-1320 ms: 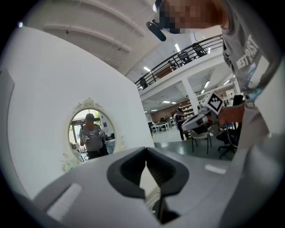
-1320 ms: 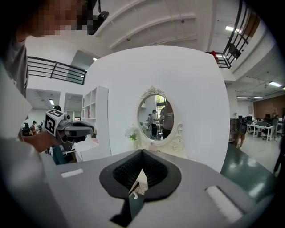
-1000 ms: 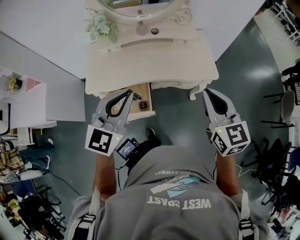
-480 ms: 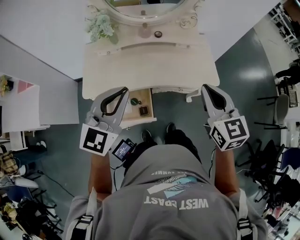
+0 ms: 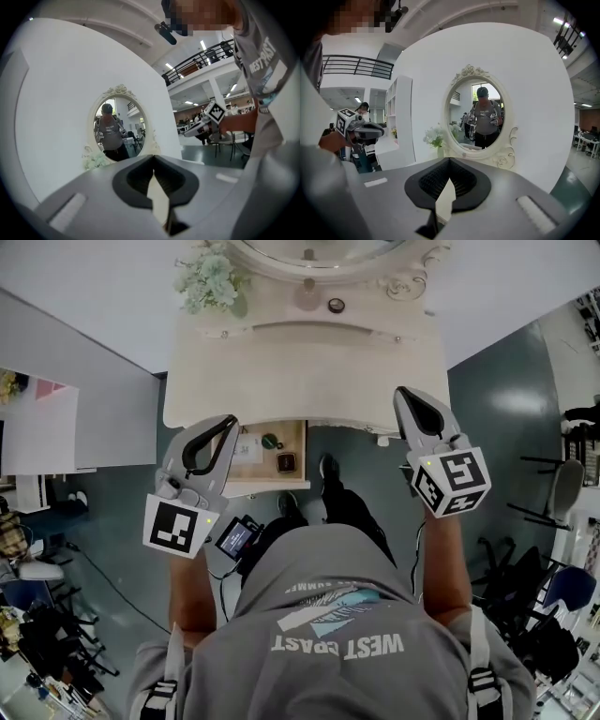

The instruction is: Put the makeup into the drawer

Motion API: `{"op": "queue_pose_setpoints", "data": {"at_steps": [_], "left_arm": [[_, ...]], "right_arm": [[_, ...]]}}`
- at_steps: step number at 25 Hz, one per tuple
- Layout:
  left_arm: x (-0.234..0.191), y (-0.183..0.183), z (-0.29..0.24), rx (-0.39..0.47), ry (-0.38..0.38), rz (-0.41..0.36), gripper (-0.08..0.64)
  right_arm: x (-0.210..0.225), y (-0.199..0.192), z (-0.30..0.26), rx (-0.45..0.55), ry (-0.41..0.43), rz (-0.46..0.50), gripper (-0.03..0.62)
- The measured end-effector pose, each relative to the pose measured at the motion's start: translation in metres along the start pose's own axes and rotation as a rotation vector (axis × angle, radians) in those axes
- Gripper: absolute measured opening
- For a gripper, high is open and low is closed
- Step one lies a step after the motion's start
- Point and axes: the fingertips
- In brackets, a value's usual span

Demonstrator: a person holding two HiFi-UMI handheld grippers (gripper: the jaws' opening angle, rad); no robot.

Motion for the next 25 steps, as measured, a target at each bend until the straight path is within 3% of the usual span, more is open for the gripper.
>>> {"op": "queue_pose_setpoints", "data": {"at_steps": [12,17,25], "left_arm": [[-0.046,-0.01,-0.046,-0.086,0.076,0.025,0.002],[-0.058,-0.046,-0.062,-0.144,0.105,0.04,0.002],[-0.079,-0.073,-0.091,-0.213,0.129,0.056,0.002]], "right_arm": [[0.057,0.004,-0.114,-0.058,0.085,0.044,0.003],[0.071,-0.031,-0.166,-0.092,0.122,0.068,0.003],[0.095,-0.058,-0.245,-0.138,0.181,0.105,0.02]]}}
Point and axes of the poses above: the fingertips, and each gripper's own axes: z backward along the fingers, x to its right, y out of its top, and after that the axes turned 2 degrees about x, right-handed
